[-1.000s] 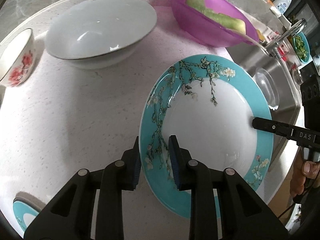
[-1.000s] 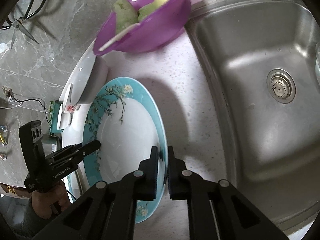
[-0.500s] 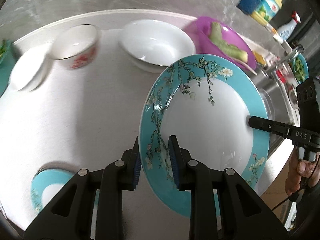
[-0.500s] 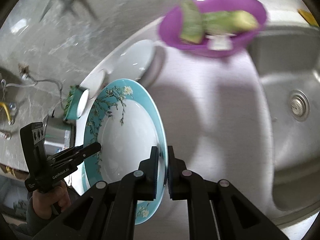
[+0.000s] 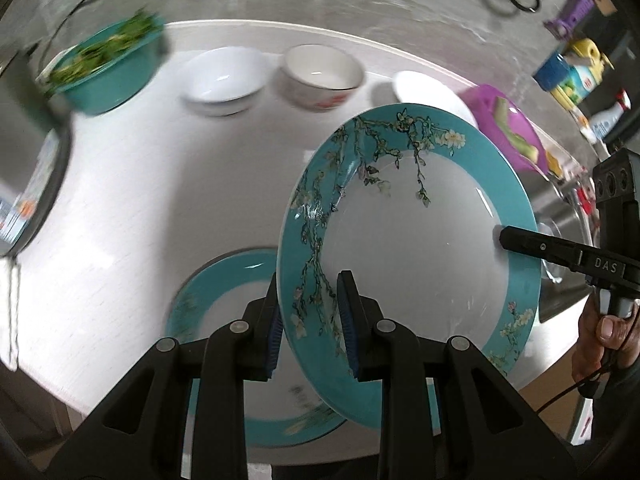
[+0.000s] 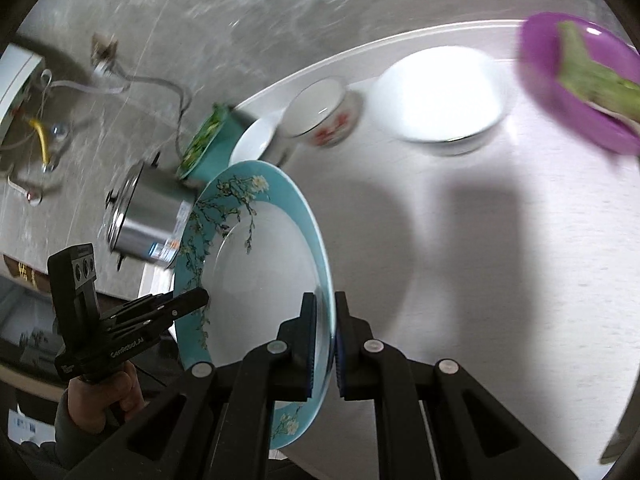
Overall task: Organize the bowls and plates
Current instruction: 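Carry the large teal-rimmed plate with both grippers onto the plate stack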
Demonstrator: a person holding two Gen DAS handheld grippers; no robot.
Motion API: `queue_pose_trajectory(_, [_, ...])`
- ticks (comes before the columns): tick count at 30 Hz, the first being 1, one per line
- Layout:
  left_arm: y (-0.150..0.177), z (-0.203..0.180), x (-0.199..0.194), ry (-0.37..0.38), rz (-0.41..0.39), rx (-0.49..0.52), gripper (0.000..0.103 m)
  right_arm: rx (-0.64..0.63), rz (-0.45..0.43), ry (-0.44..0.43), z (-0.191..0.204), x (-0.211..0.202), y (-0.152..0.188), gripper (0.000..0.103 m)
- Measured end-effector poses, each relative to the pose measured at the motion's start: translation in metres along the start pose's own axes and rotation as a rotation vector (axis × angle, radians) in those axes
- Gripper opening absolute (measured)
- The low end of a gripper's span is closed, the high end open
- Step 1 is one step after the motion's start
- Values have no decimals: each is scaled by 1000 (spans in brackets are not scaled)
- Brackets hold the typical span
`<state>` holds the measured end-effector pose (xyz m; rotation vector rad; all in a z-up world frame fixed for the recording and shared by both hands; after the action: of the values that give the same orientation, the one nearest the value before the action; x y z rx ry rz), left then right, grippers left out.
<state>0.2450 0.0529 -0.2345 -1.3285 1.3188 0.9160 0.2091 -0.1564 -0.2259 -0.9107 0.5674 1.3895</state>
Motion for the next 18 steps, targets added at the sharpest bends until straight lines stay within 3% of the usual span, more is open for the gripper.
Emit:
queue_pose_trajectory(8, [46, 73, 3, -10, 34, -82, 23, -48, 80, -7, 52, 53, 6, 10])
queue_pose_trajectory(18, [74, 121, 28, -48, 72, -97, 24, -35, 152, 69, 60, 117, 27, 11])
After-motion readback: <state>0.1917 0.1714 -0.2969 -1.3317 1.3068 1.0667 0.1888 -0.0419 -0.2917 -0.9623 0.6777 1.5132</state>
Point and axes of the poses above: each gripper's, at about its wrist camera, not at the fingertips, and x roughly the way its jaws point, z to its left, y to its underside, the point moved 8 cm from there along x, roughly the way its jaws point, and after that the axes turned 13 degrees about z, right-handed, at the moved point
